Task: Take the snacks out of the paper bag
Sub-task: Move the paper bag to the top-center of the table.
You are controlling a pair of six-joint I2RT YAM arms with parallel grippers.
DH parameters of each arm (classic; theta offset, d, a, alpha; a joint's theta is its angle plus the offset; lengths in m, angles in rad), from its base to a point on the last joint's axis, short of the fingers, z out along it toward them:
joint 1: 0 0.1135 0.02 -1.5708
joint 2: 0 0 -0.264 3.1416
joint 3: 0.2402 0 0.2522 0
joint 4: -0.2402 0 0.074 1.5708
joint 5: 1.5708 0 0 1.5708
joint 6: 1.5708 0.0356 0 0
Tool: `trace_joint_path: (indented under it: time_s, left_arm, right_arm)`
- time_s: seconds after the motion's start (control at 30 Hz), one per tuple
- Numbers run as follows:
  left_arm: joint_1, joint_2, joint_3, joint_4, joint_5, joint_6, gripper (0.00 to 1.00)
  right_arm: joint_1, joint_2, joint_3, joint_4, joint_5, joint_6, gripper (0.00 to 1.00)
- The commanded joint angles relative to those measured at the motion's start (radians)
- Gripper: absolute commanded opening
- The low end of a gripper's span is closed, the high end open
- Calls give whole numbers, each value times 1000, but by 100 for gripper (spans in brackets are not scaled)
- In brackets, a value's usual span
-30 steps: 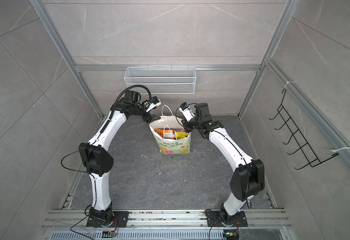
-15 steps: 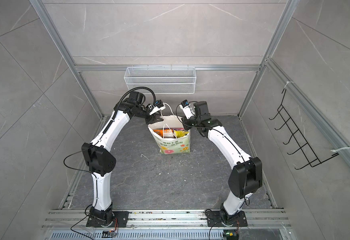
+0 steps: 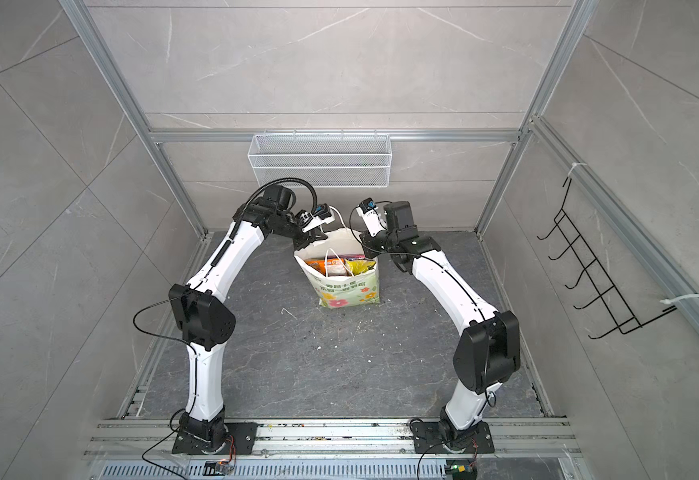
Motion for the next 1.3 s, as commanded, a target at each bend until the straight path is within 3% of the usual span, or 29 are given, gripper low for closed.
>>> trace_joint_path:
  time_s: [0.0,0.33,0.8,0.93,1.13,1.27]
  left_arm:
    - [-2,-4,32,6,-48,4,0]
    - [62,-92,-37,47,-195,-24,0]
    - [88,-213,-76,28,-263,-79,0]
    - [61,-268,-215,74,-275,-109,0]
    - [36,-346,-403,185,-296,-188,0]
    - [27,-356,-410,195,-302,-203,0]
  right_arm:
    - [19,29,89,74,-40,40,0]
    - [87,205,323,59,-83,100,0]
    - [152,552,880,-17,-181,262,0]
    - [152,550,863,-26,-185,274,4]
    - [153,465,714,-20,-164,261,35]
    - [153,355,567,2,-163,229,46]
